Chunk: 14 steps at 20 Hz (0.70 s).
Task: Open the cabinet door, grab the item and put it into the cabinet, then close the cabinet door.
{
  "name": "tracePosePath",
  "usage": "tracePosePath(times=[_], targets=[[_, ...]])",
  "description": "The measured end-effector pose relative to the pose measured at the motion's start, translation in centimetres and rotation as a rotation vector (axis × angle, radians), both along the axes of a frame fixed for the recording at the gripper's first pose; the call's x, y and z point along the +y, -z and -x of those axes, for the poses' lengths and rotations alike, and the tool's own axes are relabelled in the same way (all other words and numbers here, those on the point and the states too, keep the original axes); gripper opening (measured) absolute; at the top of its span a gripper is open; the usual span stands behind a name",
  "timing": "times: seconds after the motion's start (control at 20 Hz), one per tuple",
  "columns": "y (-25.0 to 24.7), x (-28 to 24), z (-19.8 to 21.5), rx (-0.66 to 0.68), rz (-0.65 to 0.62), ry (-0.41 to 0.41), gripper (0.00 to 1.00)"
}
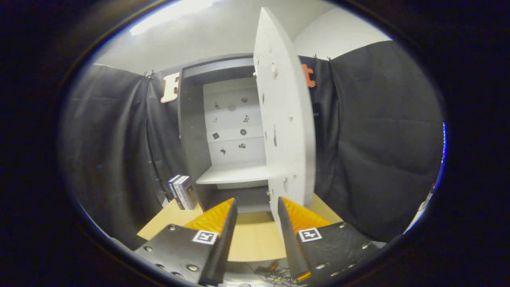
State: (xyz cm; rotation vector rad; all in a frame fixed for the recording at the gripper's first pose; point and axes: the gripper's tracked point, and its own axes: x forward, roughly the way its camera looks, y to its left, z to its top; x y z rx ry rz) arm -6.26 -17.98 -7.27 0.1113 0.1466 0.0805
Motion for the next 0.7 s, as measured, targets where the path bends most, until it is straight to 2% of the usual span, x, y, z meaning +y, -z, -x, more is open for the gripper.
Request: tracePosePath(times=[0.15,0.35,0.55,0.7], targets=[[3.2,4.6,-1.8,0.036,-0.069,-0.051,0.68],[8.0,9.9,-3.8,0.114,-0.101,-0.142,0.92],[12.1,14.9,-5.4,0.186,-0.129,-0.219,0.99],[15.9,17.9,-7.0,0.246,-0.136,-0.242,0.98]])
